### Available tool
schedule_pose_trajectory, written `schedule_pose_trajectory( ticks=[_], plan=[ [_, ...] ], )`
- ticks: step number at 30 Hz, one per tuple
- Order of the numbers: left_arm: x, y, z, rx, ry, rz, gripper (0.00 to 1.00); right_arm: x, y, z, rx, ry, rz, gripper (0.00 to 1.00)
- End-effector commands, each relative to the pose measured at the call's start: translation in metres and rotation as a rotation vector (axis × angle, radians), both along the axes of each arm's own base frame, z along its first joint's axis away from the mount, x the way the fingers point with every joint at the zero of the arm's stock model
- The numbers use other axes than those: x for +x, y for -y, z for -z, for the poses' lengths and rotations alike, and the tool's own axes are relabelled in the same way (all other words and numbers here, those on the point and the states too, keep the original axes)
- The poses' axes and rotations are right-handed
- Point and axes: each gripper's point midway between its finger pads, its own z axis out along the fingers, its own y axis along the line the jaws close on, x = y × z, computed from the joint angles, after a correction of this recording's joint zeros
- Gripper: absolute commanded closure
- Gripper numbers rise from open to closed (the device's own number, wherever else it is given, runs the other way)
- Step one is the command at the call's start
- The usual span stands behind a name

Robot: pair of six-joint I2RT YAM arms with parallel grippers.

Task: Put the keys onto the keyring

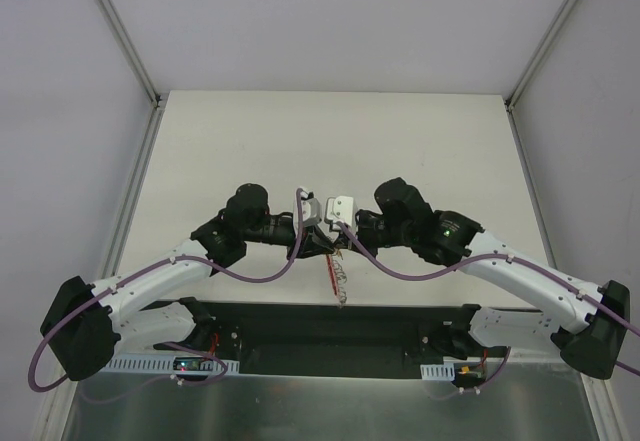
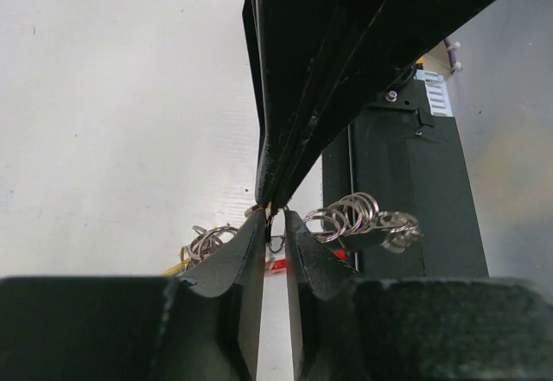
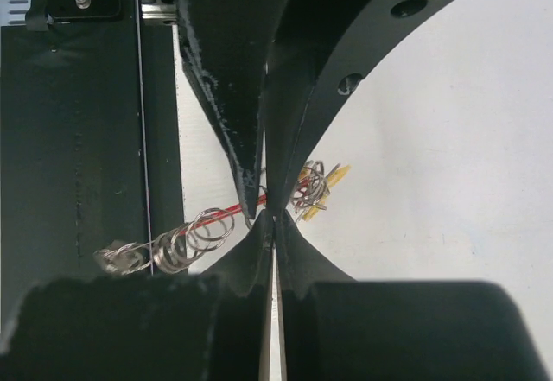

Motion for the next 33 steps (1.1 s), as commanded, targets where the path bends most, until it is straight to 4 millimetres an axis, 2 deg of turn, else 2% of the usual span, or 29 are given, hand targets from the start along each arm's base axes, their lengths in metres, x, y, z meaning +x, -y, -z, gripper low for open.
schedule_pose_trajectory(
  ticks=[1,3,12,24,28,33],
  plan=[
    [-0.010,0.004,-0.008,-0.040,0.035,0.071,0.94,0.003,-0.009,-0.020,0.062,0.040,-0.017,0.99],
    [-0.011,0.003,-0.007,-0.039,0.035,0.070,1.00,0.003,-0.008,-0.021,0.062,0.043,-0.015,0.99],
    [-0.004,-0.002,-0.006,-0.022,0.038,0.006,1.00,0.007,0.001,-0.019,0.043,0.060,0.027,0.99],
    [0.015,-0.014,-0.016,-0.025,0.062,-0.174,1.00,0.004,0.019,0.002,0.005,0.025,0.101,0.99],
    [0.021,-0.016,-0.027,-0.056,0.072,-0.221,1.00,-0.002,0.017,0.007,0.017,-0.008,0.089,0.99],
    [0.026,-0.015,-0.040,-0.127,0.097,-0.256,1.00,-0.006,0.003,0.007,0.067,-0.043,0.064,0.99]
  ],
)
